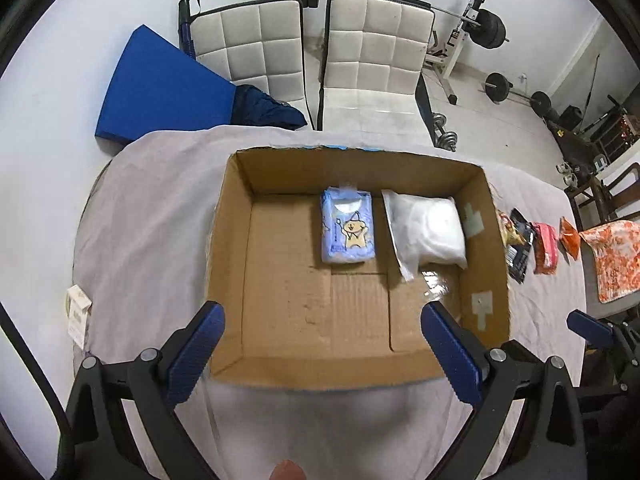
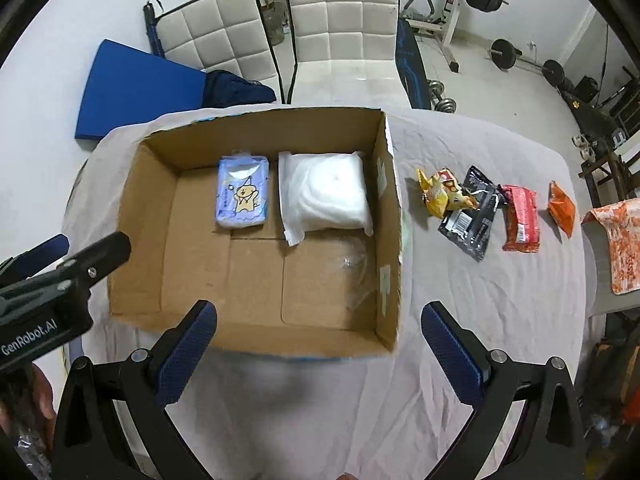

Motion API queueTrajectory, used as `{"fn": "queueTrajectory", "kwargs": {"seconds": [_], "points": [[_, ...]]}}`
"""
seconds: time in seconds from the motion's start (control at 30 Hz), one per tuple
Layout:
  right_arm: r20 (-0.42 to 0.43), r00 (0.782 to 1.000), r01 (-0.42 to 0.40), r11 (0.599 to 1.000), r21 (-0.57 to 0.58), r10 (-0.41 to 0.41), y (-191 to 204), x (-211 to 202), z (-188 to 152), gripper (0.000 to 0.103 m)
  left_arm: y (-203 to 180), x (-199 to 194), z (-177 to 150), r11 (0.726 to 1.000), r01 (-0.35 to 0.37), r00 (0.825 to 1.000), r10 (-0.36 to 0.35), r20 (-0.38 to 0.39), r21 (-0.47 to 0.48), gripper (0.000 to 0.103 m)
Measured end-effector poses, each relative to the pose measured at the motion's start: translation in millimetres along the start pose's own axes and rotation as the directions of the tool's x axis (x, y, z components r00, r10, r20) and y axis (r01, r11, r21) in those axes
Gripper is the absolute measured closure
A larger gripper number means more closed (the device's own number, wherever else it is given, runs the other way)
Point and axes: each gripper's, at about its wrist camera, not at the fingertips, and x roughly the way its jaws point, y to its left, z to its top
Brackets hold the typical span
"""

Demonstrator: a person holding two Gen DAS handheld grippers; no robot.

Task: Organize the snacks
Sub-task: 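Grasp the black snack bag with the left tool while the right tool grasps the red bag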

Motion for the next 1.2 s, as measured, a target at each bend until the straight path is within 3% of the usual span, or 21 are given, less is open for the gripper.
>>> {"fn": "queueTrajectory", "kwargs": {"seconds": [0.23, 0.4, 0.6, 0.73, 0.8, 0.93, 1.0, 1.07, 1.2], "points": [[0.031, 0.998, -0.060, 0.998, -0.003, 0.060, -7.0, -30.1, -9.2, 0.000, -12.3, -30.9, -10.2, 1.000, 0.003, 1.000, -0.003, 0.025, -0.023, 0.002], [0.041, 0.993, -0.114, 0.994, 0.008, 0.113, -31.7, -45.1, -6.8, 0.000, -44.2, -47.0, -7.6, 1.000, 0.017, 0.999, -0.016, 0.041, -0.014, 0.002], [0.057, 0.994, -0.094, 0.992, 0.080, 0.090, -120.8, -59.5, 2.6, 0.000, -131.2, -43.0, 11.9, 0.997, 0.055, 0.997, -0.058, 0.051, 0.062, 0.002], [0.060, 0.998, -0.002, 0.985, 0.171, -0.009, -213.1, -52.8, 12.4, 0.000, -201.3, -17.7, 25.2, 0.987, 0.070, 0.996, -0.077, 0.039, 0.146, 0.002], [0.042, 0.997, 0.055, 0.974, 0.219, -0.065, -261.4, -36.0, 19.6, 0.000, -237.5, 8.2, 32.5, 0.980, 0.062, 0.998, -0.064, 0.010, 0.189, 0.002], [-0.039, 0.999, 0.028, 0.955, 0.295, -0.017, -332.6, 25.9, 39.3, 0.000, -292.0, 74.5, 48.6, 0.971, 0.009, 0.997, 0.008, -0.071, 0.241, 0.002], [-0.080, 0.996, -0.001, 0.945, 0.326, 0.029, -352.8, 59.7, 47.0, 0.002, -308.9, 105.4, 58.6, 0.968, -0.010, 0.993, 0.040, -0.111, 0.251, 0.002], [-0.131, 0.989, -0.014, 0.936, 0.352, 0.064, -368.1, 99.6, 56.9, 0.017, -320.5, 131.3, 67.1, 0.970, -0.013, 0.987, 0.052, -0.153, 0.243, 0.002], [-0.195, 0.978, 0.004, 0.938, 0.345, 0.068, -373.2, 156.1, 73.1, 0.019, -333.9, 163.7, 74.3, 0.980, 0.012, 0.976, 0.032, -0.217, 0.197, 0.003]]}}
